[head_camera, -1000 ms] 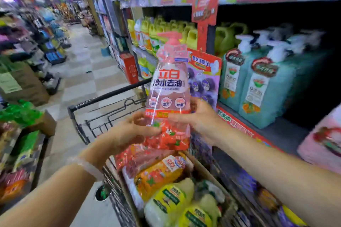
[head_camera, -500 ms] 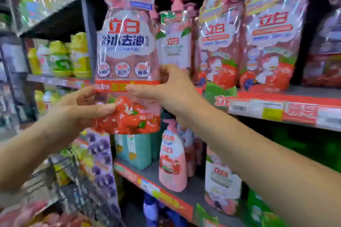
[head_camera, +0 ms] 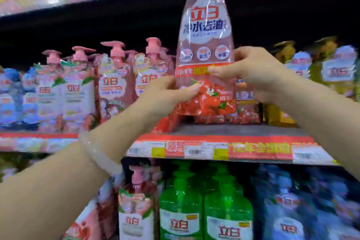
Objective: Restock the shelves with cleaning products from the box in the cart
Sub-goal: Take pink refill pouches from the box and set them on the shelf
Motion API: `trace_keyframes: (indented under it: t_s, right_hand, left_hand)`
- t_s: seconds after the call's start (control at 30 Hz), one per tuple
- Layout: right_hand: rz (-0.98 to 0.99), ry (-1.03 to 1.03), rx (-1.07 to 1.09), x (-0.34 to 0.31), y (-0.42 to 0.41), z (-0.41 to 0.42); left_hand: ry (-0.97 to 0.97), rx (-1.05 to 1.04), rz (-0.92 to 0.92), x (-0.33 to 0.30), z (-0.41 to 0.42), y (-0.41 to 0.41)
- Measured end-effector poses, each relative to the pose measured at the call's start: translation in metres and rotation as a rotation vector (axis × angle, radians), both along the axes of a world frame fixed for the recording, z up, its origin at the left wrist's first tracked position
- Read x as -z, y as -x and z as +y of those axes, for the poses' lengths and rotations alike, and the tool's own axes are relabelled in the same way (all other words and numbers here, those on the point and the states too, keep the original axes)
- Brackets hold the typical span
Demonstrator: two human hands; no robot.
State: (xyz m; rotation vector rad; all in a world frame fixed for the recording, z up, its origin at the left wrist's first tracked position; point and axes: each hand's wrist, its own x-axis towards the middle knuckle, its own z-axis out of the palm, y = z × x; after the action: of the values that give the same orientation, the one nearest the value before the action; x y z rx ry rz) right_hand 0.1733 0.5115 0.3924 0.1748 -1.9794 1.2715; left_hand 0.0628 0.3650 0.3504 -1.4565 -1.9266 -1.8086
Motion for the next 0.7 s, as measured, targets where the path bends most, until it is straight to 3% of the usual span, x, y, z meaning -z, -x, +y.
trace_keyframes:
  t_s: [0.33,0.7]
  right_hand:
    - [-0.209,0.159,0.123,0.041,0.067,0.078]
    - [-0.256,-0.080,0.280,0.047,0.125,0.090]
  left_hand:
    - [0.103,-0.064,-0.177,0.024,0.087,0.048]
    - [0.382,-0.360,-0.095,0.031,0.121,0.114]
